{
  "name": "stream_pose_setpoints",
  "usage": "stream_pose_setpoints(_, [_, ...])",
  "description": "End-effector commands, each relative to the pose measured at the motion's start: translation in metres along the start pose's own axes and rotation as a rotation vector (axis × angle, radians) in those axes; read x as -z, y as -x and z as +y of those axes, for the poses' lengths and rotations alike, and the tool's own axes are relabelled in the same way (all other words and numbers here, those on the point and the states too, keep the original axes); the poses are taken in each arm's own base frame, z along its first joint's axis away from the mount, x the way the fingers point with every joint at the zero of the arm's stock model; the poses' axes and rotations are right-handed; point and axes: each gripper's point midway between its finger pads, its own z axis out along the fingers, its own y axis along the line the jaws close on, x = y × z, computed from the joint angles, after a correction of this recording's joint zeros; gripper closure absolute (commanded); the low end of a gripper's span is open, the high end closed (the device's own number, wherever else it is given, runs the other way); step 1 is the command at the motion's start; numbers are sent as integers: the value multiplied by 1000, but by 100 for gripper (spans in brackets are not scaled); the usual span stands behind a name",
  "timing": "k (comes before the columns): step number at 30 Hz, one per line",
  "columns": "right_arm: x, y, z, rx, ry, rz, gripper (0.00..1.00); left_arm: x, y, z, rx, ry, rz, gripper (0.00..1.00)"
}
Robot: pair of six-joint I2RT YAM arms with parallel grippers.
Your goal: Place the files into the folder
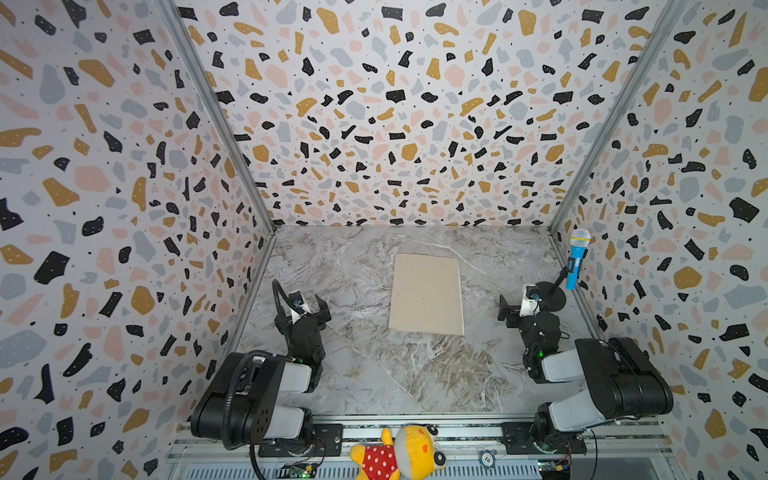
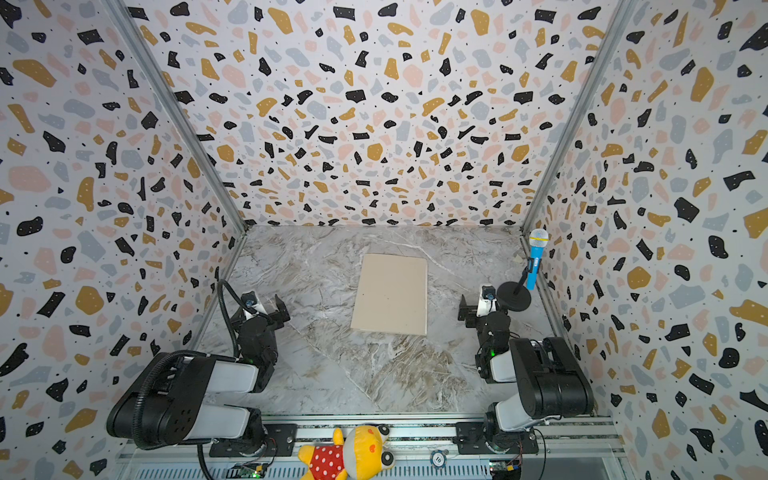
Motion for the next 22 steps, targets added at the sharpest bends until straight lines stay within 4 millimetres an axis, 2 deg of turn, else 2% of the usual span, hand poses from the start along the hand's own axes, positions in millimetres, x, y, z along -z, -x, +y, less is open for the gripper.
stream_pose_setpoints(1, [-4, 14, 0, 12, -7, -38, 1, -4, 15, -2, 8, 5, -47, 0])
stream_pose_setpoints(22, [-4, 13, 1, 15, -8, -33, 1, -2, 16, -2, 11, 2, -50, 1])
